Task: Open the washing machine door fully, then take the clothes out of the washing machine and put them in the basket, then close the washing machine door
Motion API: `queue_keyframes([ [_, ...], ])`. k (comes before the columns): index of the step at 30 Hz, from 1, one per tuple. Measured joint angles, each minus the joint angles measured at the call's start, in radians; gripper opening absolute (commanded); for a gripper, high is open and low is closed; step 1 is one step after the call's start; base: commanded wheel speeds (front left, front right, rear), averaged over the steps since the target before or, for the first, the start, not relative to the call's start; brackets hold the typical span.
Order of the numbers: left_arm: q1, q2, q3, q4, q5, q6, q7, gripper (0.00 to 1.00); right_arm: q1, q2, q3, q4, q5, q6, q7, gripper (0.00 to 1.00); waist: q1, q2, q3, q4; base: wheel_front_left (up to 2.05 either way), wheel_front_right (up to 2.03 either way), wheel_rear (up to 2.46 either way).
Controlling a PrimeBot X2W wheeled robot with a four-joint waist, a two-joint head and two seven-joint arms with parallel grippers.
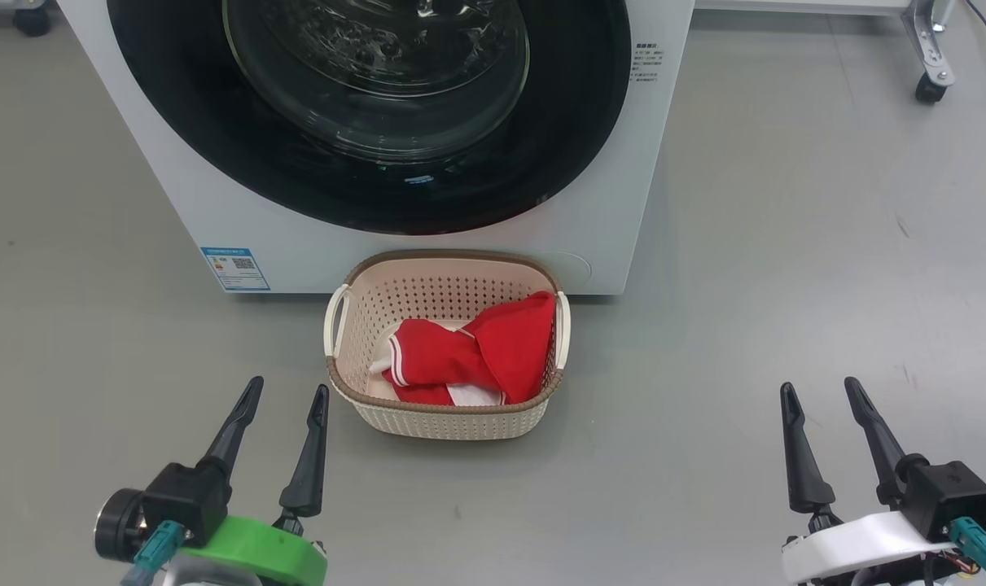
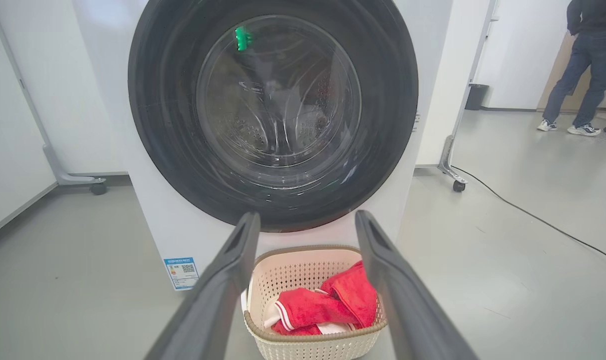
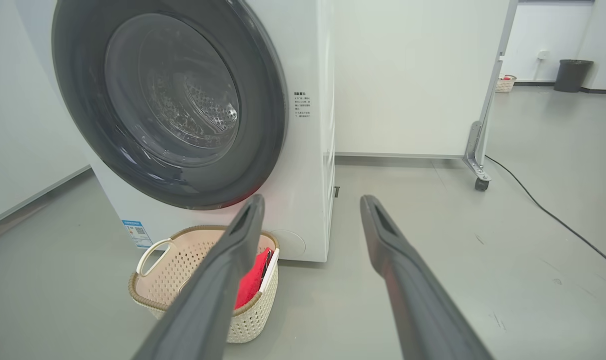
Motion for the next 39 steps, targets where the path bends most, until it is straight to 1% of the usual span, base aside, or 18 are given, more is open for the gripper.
queue_keyframes([
  [13, 0.000, 0.000, 0.000, -0.006, 0.000, 0.001, 0.000, 1.00, 0.003, -0.004, -0.001, -0.024, -0.001, -0.007, 0.009, 1.00, 0.0000, 0.0000, 0.007, 0.007, 0.00, 0.00, 0.00],
  [14, 0.000, 0.000, 0.000, -0.006, 0.000, 0.001, 0.000, 0.00, 0.003, -0.004, -0.001, -0.025, -0.001, -0.007, 0.012, 0.00, 0.0000, 0.0000, 0.008, 0.007, 0.00, 0.00, 0.00],
  [20, 0.020, -0.010, -0.006, 0.031, -0.006, 0.003, 0.000, 0.00, 0.014, 0.012, 0.006, 0.008, 0.008, -0.006, 0.012, 0.00, 0.0000, 0.0000, 0.008, 0.007, 0.00, 0.00, 0.00],
  [24, 0.024, -0.011, -0.004, 0.030, -0.044, 0.002, 0.000, 0.00, 0.020, 0.014, 0.011, 0.007, 0.039, 0.000, 0.012, 0.00, 0.0000, 0.0000, 0.006, 0.003, 0.00, 0.00, 0.00],
  [29, 0.025, -0.015, 0.003, 0.029, -0.109, -0.002, 0.009, 0.00, 0.022, 0.018, 0.014, 0.005, 0.104, 0.004, 0.012, 0.00, 0.0000, 0.0000, 0.001, -0.004, 0.00, 0.00, 0.00],
  [32, 0.025, -0.020, 0.010, 0.029, -0.160, -0.005, 0.022, 0.00, 0.022, 0.020, 0.011, 0.005, 0.156, 0.012, 0.013, 0.00, 0.0000, 0.0000, -0.001, -0.008, 0.00, 0.00, 0.00],
  [36, 0.025, -0.024, 0.028, 0.029, -0.226, -0.010, 0.035, 0.00, 0.020, 0.026, -0.004, 0.006, 0.231, 0.012, 0.033, 0.00, 0.0000, 0.0000, -0.004, -0.012, 0.00, 0.00, 0.00],
  [39, 0.025, -0.025, 0.036, 0.029, -0.253, -0.010, 0.046, 0.00, 0.018, 0.028, -0.013, 0.007, 0.273, 0.016, 0.043, 0.00, 0.0000, 0.0000, -0.006, -0.015, 0.00, 0.00, 0.00],
])
